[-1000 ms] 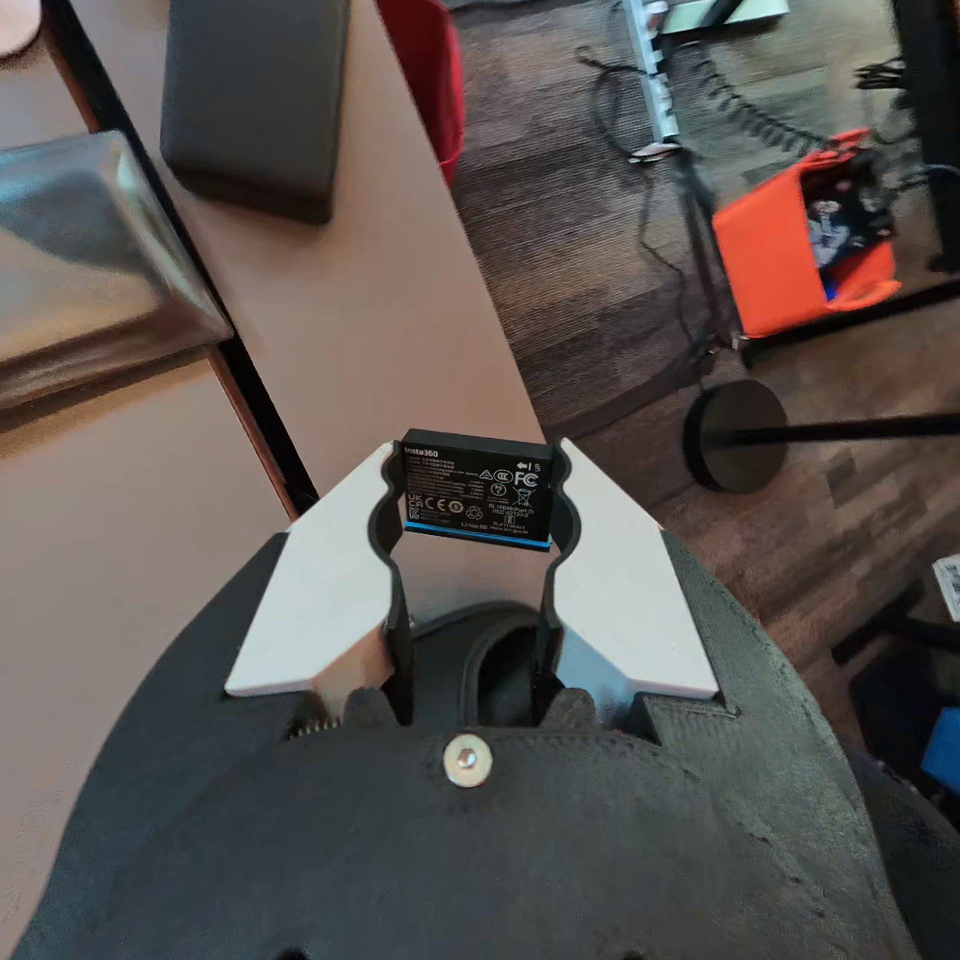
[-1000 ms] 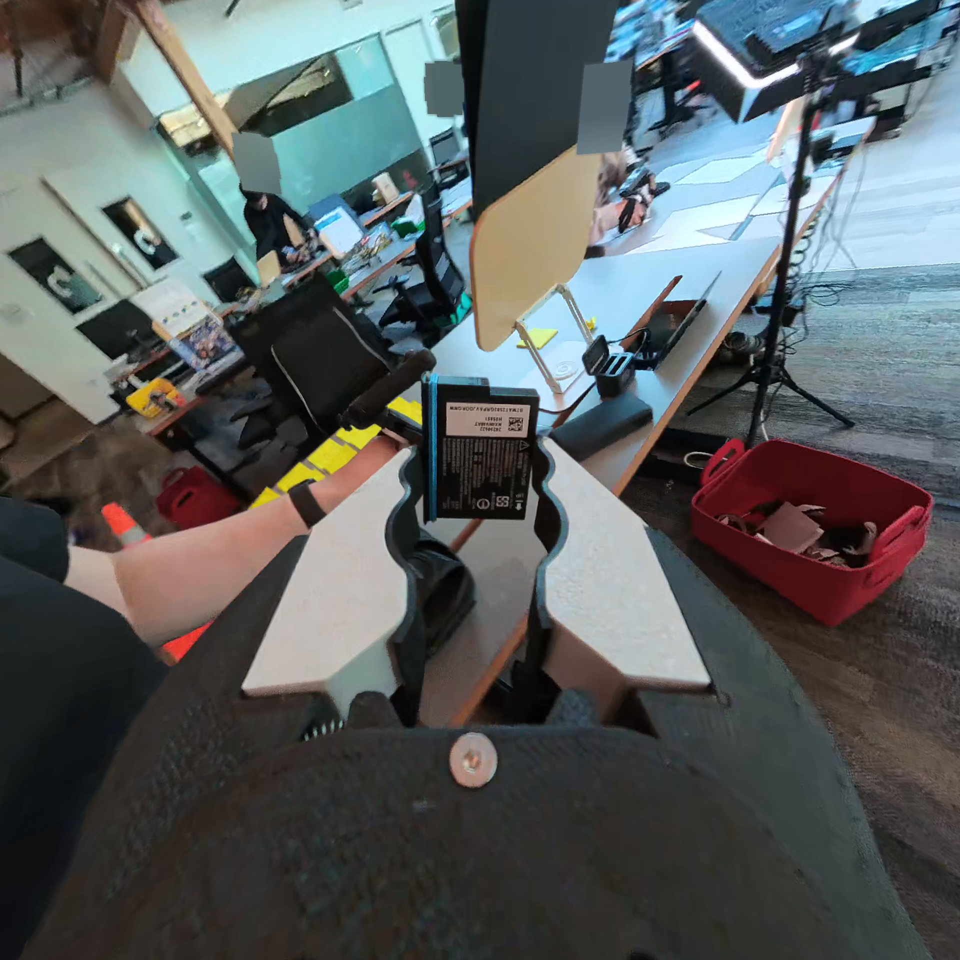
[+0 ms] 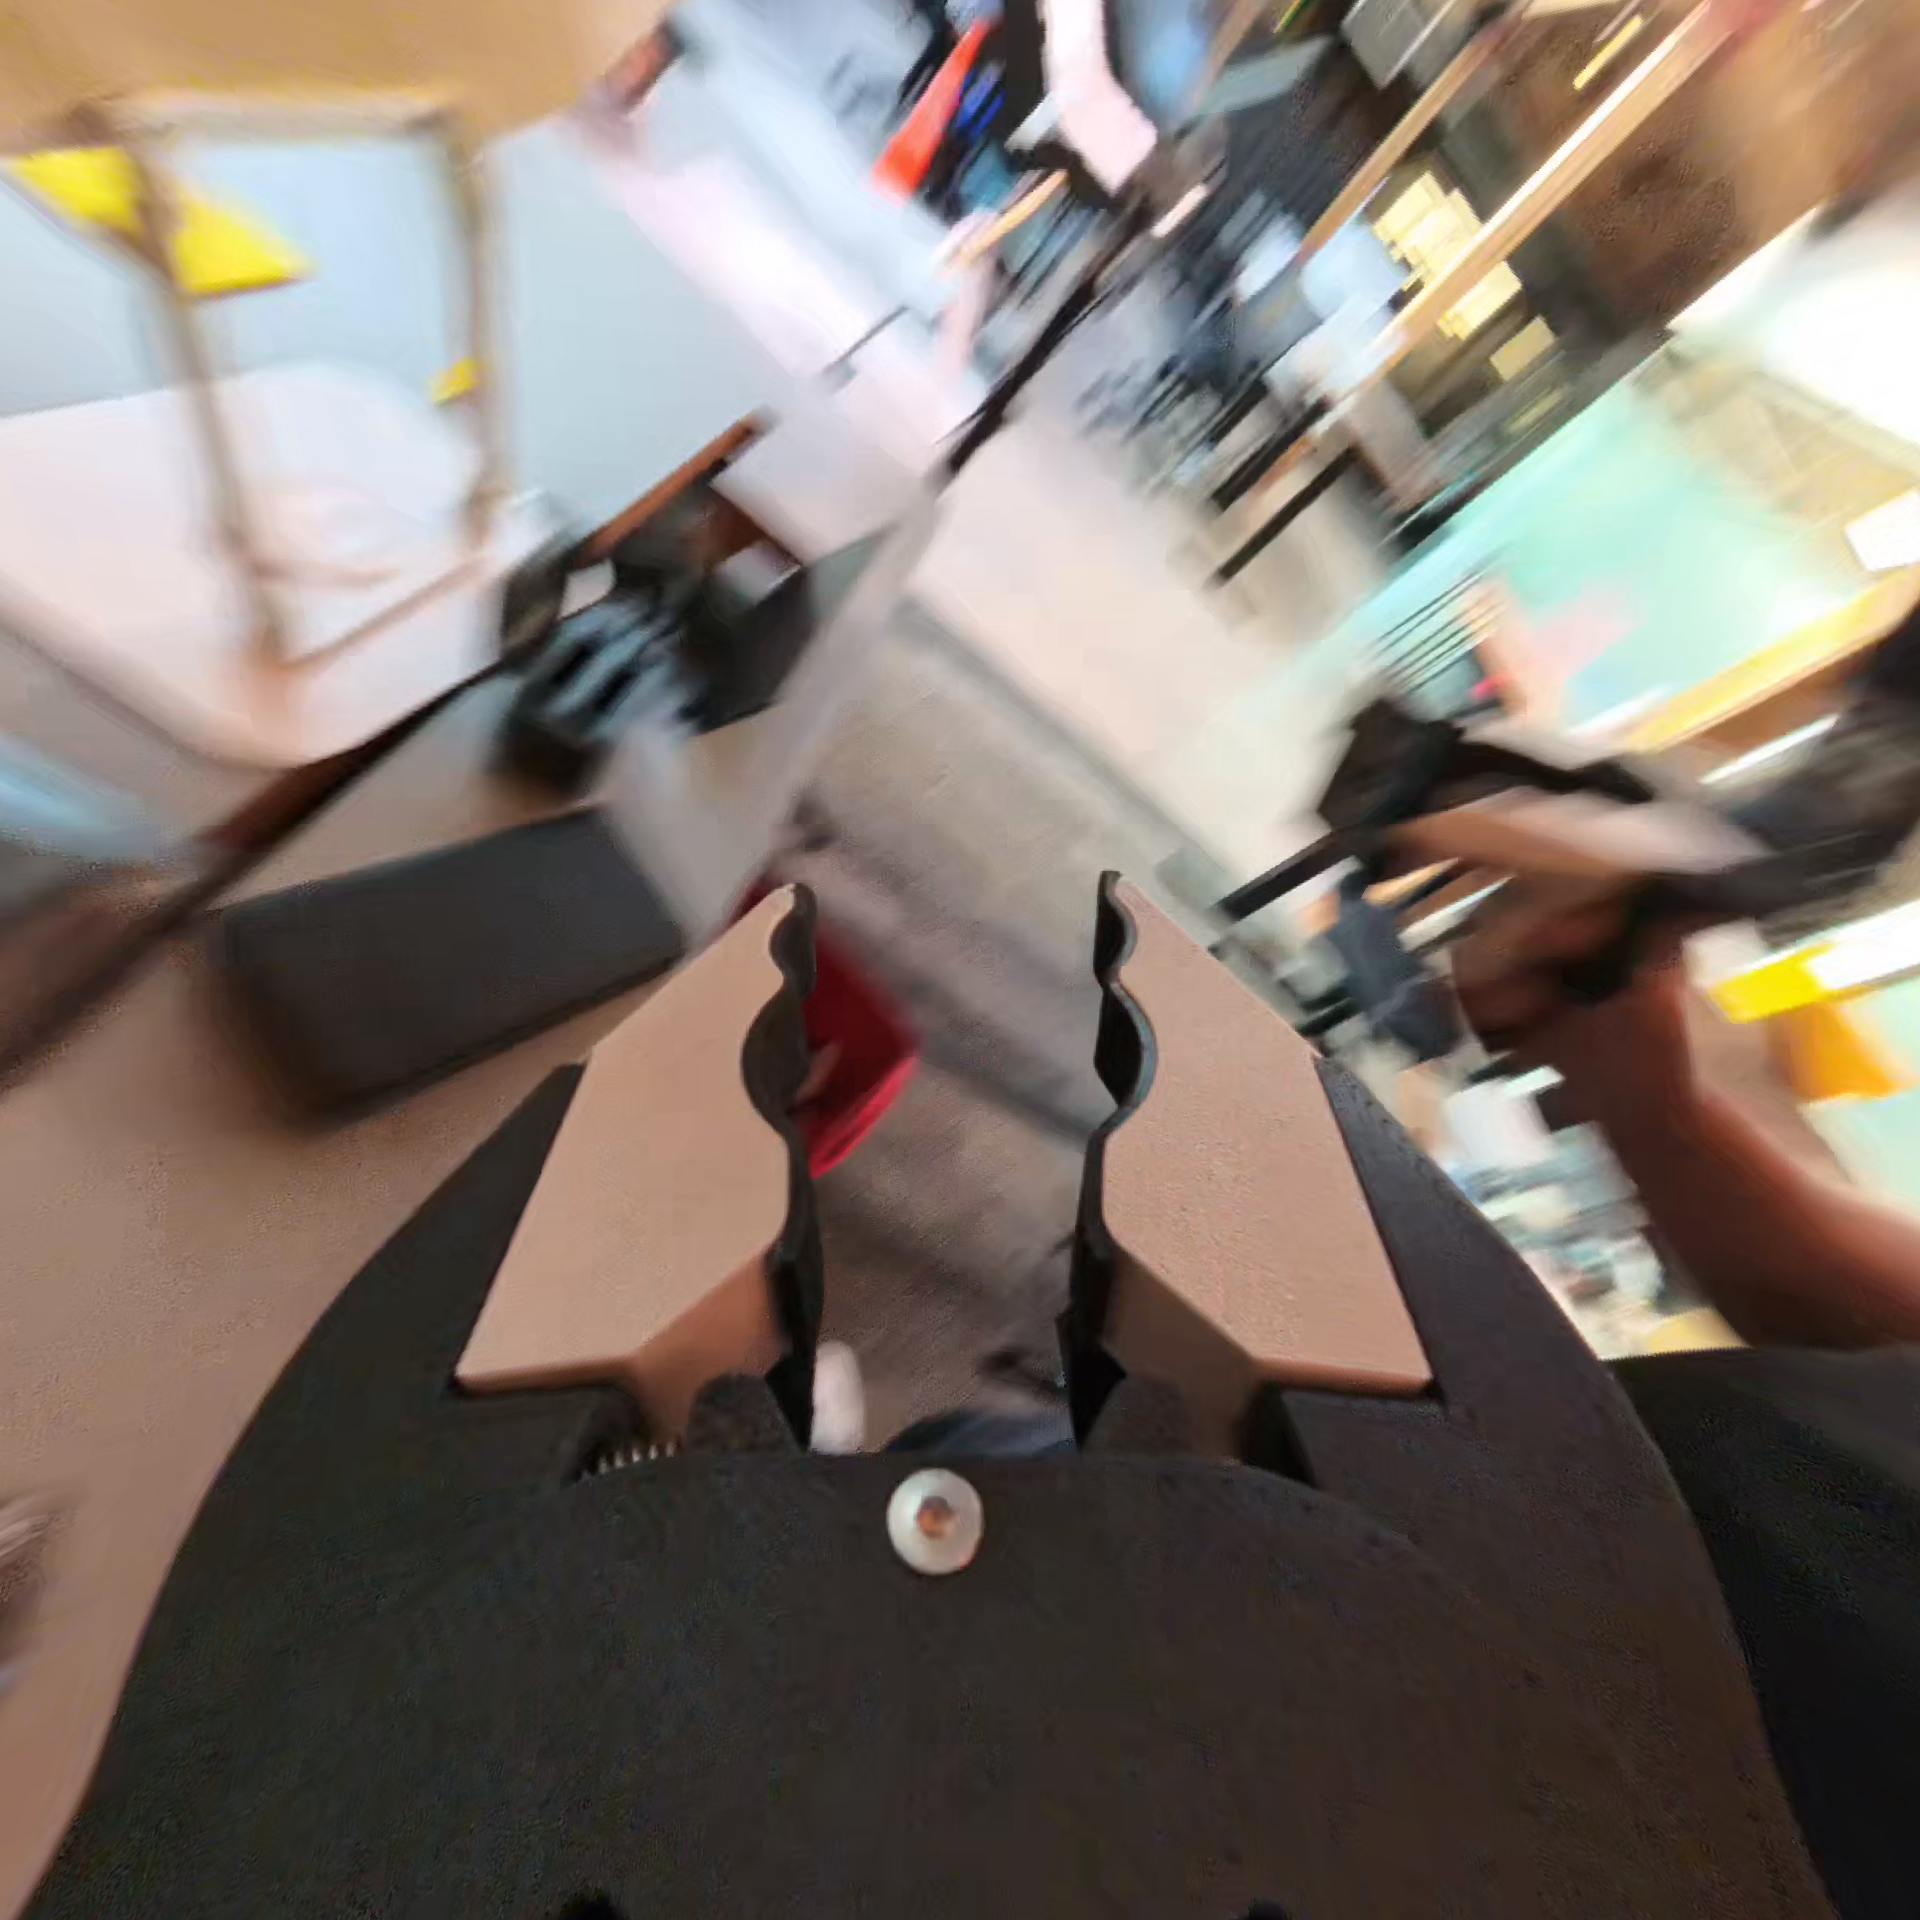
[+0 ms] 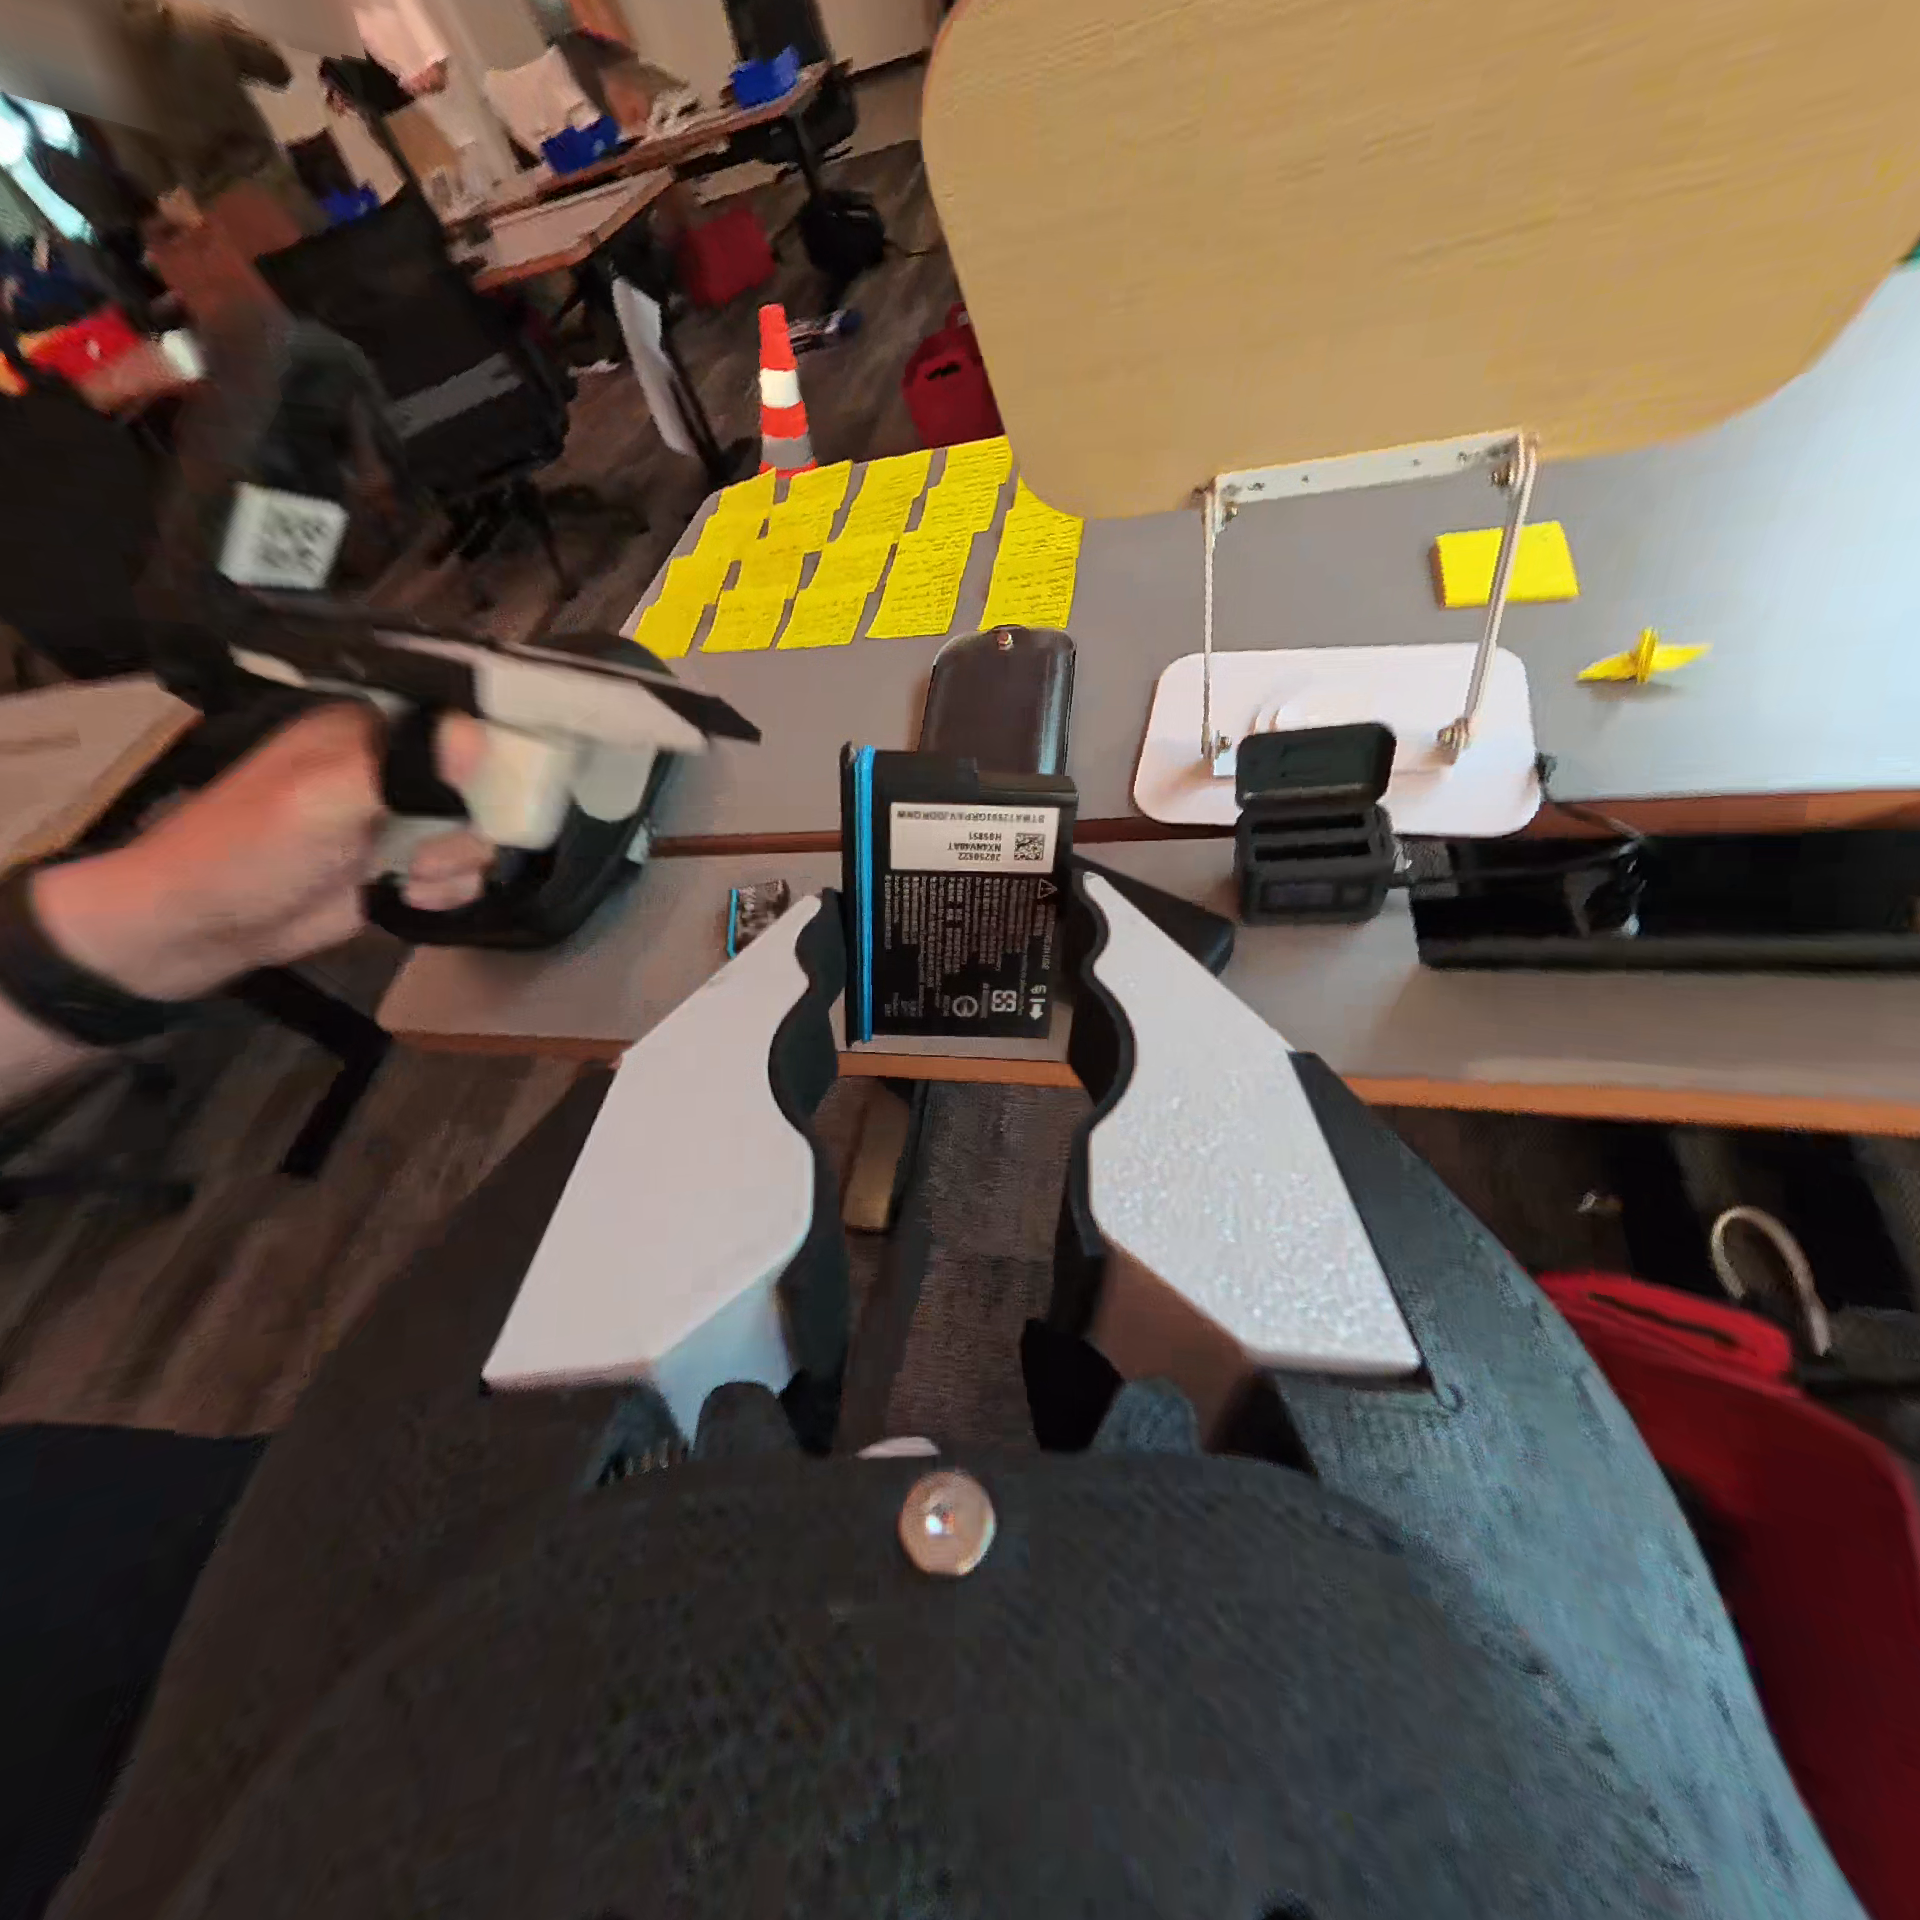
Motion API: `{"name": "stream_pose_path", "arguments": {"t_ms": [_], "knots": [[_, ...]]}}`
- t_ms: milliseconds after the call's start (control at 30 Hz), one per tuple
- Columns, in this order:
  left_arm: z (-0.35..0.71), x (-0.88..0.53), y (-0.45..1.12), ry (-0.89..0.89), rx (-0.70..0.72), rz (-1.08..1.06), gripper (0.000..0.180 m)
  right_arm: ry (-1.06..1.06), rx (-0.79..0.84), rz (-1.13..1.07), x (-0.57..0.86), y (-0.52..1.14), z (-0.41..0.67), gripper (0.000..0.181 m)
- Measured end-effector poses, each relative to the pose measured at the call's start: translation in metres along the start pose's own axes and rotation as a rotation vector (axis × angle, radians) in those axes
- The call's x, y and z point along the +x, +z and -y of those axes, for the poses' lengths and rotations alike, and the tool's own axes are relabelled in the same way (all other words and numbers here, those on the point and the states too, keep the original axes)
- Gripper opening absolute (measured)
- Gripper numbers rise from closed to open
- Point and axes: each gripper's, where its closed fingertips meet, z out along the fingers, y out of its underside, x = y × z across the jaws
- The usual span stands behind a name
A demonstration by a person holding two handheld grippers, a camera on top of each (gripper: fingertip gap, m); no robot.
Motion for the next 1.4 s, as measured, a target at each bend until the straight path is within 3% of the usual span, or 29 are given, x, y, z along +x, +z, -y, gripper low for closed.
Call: {"name": "stream_pose_path", "arguments": {"t_ms": [67, 167, 333, 567, 733, 867, 1000, 1100, 1233, 1400], "knots": [[0.025, 0.076, 0.023, -0.078, 0.098, -0.151, 0.055, -0.103, -0.023, 0.053, 0.011, 0.002, 0.003, 0.041], [0.027, 0.133, 0.072, -0.066, 0.065, -0.175, 0.055, -0.212, -0.023, 0.089, 0.029, -0.001, 0.011, 0.041], [0.027, 0.155, 0.121, -0.161, 0.107, -0.162, 0.031, -0.288, -0.011, 0.140, 0.048, -0.007, 0.017, 0.042], [0.006, 0.115, 0.173, -0.192, 0.098, -0.087, 0.014, -0.274, -0.121, 0.127, 0.087, 0.025, -0.019, 0.042], [0.007, 0.070, 0.189, -0.188, 0.052, -0.061, 0.013, -0.274, -0.159, 0.198, 0.104, 0.065, -0.030, 0.043], [0.009, 0.027, 0.191, -0.324, 0.042, -0.036, 0.013, -0.247, -0.202, 0.184, 0.112, 0.105, -0.041, 0.042], [0.018, -0.014, 0.194, -0.581, 0.174, -0.018, 0.013, -0.409, -0.249, 0.107, 0.125, 0.136, -0.059, 0.053], [0.020, -0.033, 0.193, -0.763, 0.272, -0.006, 0.013, -0.585, -0.150, 0.050, 0.131, 0.142, -0.047, 0.055], [0.014, -0.041, 0.194, -0.917, 0.321, 0.002, 0.012, -0.949, -0.077, 0.089, 0.122, 0.153, -0.042, 0.052], [0.011, -0.042, 0.191, -1.031, 0.420, 0.055, 0.012, -1.111, -0.108, 0.163, 0.110, 0.153, -0.049, 0.032]]}}
